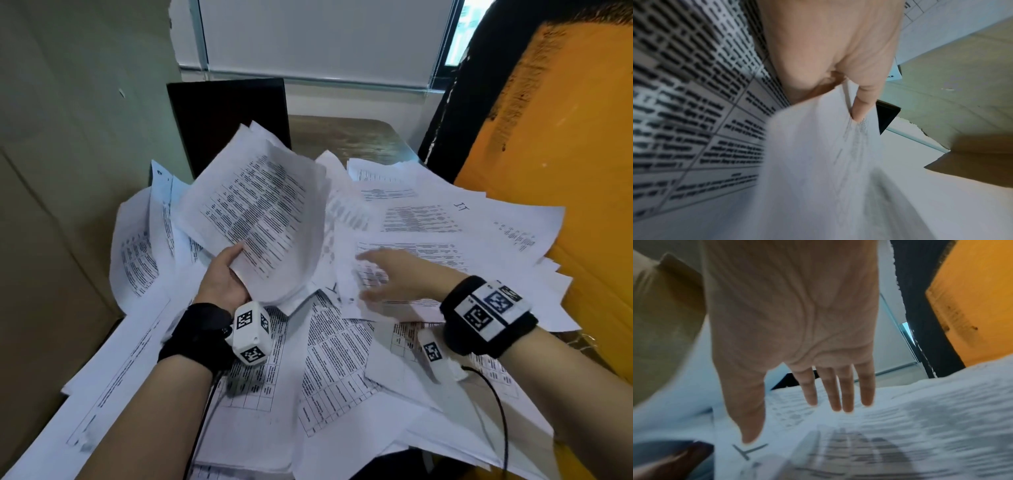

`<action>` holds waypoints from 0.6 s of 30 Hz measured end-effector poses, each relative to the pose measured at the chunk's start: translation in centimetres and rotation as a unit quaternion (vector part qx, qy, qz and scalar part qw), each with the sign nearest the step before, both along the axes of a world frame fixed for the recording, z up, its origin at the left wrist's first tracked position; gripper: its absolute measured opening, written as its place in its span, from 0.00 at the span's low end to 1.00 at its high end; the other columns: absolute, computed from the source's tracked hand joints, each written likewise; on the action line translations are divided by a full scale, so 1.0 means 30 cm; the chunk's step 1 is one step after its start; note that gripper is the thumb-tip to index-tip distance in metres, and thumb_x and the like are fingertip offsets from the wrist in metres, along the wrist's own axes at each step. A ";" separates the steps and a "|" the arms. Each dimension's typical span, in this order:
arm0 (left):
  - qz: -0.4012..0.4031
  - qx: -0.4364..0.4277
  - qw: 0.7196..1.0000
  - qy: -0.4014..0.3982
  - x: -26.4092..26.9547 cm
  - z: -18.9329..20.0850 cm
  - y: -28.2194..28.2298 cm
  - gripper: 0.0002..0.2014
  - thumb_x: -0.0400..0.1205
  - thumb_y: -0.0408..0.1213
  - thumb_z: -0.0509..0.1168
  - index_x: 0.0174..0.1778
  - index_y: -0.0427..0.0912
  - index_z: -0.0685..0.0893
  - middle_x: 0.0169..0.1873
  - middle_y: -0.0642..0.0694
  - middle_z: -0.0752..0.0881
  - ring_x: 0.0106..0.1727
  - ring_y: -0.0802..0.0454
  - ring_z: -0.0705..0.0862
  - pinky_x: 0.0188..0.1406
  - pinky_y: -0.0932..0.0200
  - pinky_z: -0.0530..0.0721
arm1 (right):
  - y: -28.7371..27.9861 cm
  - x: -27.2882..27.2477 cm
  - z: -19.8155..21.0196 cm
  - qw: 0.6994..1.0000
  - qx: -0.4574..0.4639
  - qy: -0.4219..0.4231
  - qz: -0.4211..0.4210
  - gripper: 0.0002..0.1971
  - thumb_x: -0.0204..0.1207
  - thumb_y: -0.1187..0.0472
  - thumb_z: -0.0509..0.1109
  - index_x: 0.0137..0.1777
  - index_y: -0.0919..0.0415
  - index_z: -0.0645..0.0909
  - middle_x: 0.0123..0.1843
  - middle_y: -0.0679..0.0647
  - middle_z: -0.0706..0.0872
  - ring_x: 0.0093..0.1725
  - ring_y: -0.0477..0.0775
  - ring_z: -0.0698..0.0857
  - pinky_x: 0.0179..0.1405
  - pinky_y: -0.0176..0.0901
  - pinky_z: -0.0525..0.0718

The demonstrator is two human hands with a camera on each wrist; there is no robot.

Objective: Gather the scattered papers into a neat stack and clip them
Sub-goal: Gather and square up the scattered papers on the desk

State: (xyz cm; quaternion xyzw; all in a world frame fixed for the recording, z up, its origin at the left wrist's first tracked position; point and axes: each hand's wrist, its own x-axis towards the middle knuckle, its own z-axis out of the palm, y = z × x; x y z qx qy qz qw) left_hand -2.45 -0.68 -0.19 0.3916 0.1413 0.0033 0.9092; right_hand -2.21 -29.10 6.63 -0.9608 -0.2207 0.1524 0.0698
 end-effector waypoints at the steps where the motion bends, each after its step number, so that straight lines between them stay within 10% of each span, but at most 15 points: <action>1: -0.006 0.002 1.000 0.013 -0.004 0.001 -0.005 0.10 0.86 0.36 0.54 0.47 0.40 0.81 0.36 0.44 0.92 0.37 0.49 0.91 0.39 0.53 0.88 | 0.022 -0.002 0.012 0.999 0.036 -0.016 -0.004 0.40 0.75 0.41 0.72 0.83 0.52 0.60 0.82 0.50 0.66 0.79 0.54 0.68 0.77 0.50 0.68; 4: -0.020 -0.002 0.999 0.046 -0.016 0.003 -0.006 0.08 0.84 0.34 0.55 0.41 0.40 0.77 0.42 0.39 0.90 0.44 0.42 0.88 0.43 0.43 0.83 | 0.117 0.001 -0.006 0.991 0.132 0.020 0.002 0.37 0.68 0.40 0.78 0.73 0.58 0.76 0.67 0.53 0.82 0.63 0.59 0.82 0.62 0.48 0.81; 8: -0.037 0.002 0.996 0.076 -0.031 0.026 -0.022 0.10 0.85 0.32 0.50 0.54 0.35 0.75 0.46 0.36 0.87 0.47 0.41 0.85 0.41 0.44 0.80 | 0.203 0.042 -0.085 0.998 -0.026 0.055 0.010 0.17 0.67 0.45 0.78 0.46 0.57 0.86 0.45 0.48 0.81 0.46 0.51 0.79 0.50 0.44 0.82; 11: -0.016 -0.011 0.998 0.064 -0.035 0.029 -0.020 0.11 0.85 0.32 0.50 0.57 0.34 0.75 0.43 0.38 0.87 0.43 0.43 0.87 0.37 0.48 0.87 | 0.235 0.092 -0.105 0.997 -0.066 0.024 -0.018 0.14 0.73 0.54 0.74 0.55 0.60 0.83 0.50 0.55 0.85 0.54 0.59 0.85 0.52 0.47 0.86; 15: 0.012 0.019 0.999 0.034 -0.053 0.050 -0.028 0.11 0.85 0.31 0.49 0.41 0.37 0.75 0.26 0.45 0.87 0.27 0.50 0.87 0.20 0.62 0.85 | 0.172 0.152 -0.056 0.988 0.133 -0.042 -0.067 0.12 0.80 0.63 0.63 0.56 0.69 0.84 0.52 0.58 0.88 0.53 0.62 0.86 0.58 0.54 0.85; 18: 0.036 0.028 0.999 0.008 -0.067 0.067 -0.032 0.14 0.85 0.30 0.48 0.34 0.39 0.72 0.19 0.48 0.85 0.19 0.53 0.85 0.16 0.67 0.82 | 0.084 0.146 0.025 0.937 0.317 -0.001 -0.149 0.17 0.81 0.71 0.58 0.50 0.56 0.87 0.50 0.50 0.87 0.47 0.51 0.81 0.49 0.40 0.79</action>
